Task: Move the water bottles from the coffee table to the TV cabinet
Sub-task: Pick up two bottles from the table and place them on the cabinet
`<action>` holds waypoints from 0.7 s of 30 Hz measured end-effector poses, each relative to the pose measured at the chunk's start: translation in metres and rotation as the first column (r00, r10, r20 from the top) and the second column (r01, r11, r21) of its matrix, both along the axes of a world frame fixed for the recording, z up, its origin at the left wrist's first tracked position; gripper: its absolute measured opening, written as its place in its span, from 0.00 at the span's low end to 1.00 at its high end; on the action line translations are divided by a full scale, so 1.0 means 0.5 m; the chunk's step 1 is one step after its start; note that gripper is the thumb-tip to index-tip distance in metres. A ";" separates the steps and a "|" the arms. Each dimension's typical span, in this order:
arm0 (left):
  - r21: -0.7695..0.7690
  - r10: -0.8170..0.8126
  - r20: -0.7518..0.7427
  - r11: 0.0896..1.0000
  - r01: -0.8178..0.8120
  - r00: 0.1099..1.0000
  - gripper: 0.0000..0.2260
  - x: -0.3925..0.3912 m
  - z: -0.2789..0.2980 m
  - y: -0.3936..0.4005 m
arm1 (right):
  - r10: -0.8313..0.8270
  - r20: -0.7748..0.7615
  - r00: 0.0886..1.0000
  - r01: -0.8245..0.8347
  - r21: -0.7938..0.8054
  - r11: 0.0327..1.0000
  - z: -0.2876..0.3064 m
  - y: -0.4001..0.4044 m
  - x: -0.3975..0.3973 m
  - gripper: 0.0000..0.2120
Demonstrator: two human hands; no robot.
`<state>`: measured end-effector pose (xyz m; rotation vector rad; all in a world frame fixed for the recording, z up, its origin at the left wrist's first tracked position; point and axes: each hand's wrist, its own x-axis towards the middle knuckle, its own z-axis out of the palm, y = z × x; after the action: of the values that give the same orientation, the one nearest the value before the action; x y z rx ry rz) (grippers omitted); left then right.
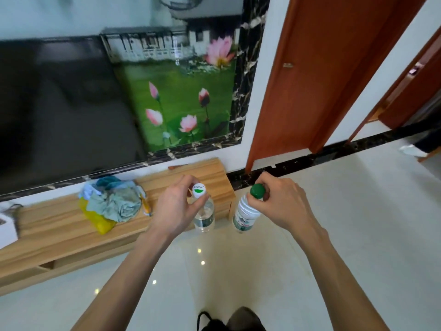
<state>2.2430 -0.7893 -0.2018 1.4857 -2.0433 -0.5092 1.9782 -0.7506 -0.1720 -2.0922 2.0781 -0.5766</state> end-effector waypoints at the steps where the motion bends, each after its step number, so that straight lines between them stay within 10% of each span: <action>1: -0.002 0.022 -0.009 1.000 -0.022 1.000 0.10 0.012 -0.006 -0.026 | 0.007 0.000 1.000 -0.007 0.005 1.000 -0.001 -0.032 0.011 0.15; 21: 0.188 0.339 0.081 0.918 -0.349 0.937 0.14 0.084 -0.184 -0.570 | 0.266 -0.061 0.962 -0.257 0.128 0.958 -0.181 -0.706 0.117 0.13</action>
<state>2.2847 -1.0742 -0.2937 1.9452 -1.7469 -0.5496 2.0367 -1.1036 -0.2626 -2.3008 1.7786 -0.3302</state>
